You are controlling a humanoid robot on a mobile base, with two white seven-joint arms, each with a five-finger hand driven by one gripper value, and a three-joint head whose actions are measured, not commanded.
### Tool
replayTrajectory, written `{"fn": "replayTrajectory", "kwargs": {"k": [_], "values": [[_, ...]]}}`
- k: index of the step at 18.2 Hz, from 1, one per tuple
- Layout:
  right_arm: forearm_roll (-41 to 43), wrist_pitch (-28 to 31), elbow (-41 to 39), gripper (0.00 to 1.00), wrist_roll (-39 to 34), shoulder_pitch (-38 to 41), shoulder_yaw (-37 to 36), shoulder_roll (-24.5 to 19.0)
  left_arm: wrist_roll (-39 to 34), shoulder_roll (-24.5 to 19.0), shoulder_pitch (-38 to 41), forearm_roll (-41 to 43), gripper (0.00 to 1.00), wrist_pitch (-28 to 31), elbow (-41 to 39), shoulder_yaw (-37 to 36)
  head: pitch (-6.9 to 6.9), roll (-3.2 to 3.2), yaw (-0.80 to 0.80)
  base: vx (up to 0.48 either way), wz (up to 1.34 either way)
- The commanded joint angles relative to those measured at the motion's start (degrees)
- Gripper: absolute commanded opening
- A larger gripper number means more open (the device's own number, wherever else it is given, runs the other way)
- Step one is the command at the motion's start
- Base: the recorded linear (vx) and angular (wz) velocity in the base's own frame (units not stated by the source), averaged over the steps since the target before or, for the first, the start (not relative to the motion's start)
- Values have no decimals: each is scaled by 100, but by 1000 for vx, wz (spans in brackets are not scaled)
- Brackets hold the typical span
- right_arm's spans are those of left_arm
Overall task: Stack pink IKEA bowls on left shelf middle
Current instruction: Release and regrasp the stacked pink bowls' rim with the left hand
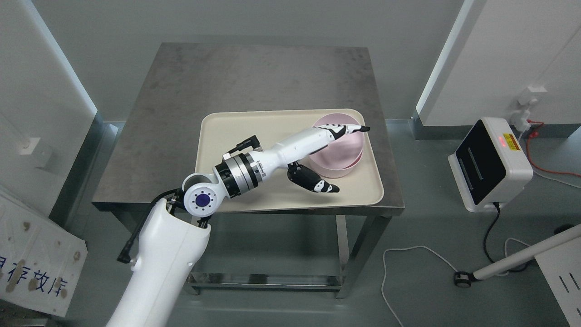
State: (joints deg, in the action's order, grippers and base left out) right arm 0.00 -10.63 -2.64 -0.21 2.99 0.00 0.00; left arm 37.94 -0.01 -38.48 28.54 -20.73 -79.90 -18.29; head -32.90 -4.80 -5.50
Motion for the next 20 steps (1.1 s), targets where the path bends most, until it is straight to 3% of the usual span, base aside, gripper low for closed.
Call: {"fn": "replayTrajectory", "kwargs": {"k": [1, 4, 15, 20], "values": [[-44, -1, 0, 100, 3, 0, -53, 100, 38, -99, -361, 1645, 94, 261, 246, -729, 0, 0, 0, 0, 0], [-44, -1, 0, 100, 3, 0, -53, 100, 38, -99, -362, 1628, 94, 535, 255, -659, 0, 0, 0, 0, 0], [-44, -1, 0, 100, 3, 0, -53, 100, 196, -315, -213, 1558, 93, 280, 176, 53, 0, 0, 0, 0, 0], [-44, -1, 0, 100, 3, 0, -53, 100, 592, -263, -335, 1619, 79, 289, 158, -113, 0, 0, 0, 0, 0]]}}
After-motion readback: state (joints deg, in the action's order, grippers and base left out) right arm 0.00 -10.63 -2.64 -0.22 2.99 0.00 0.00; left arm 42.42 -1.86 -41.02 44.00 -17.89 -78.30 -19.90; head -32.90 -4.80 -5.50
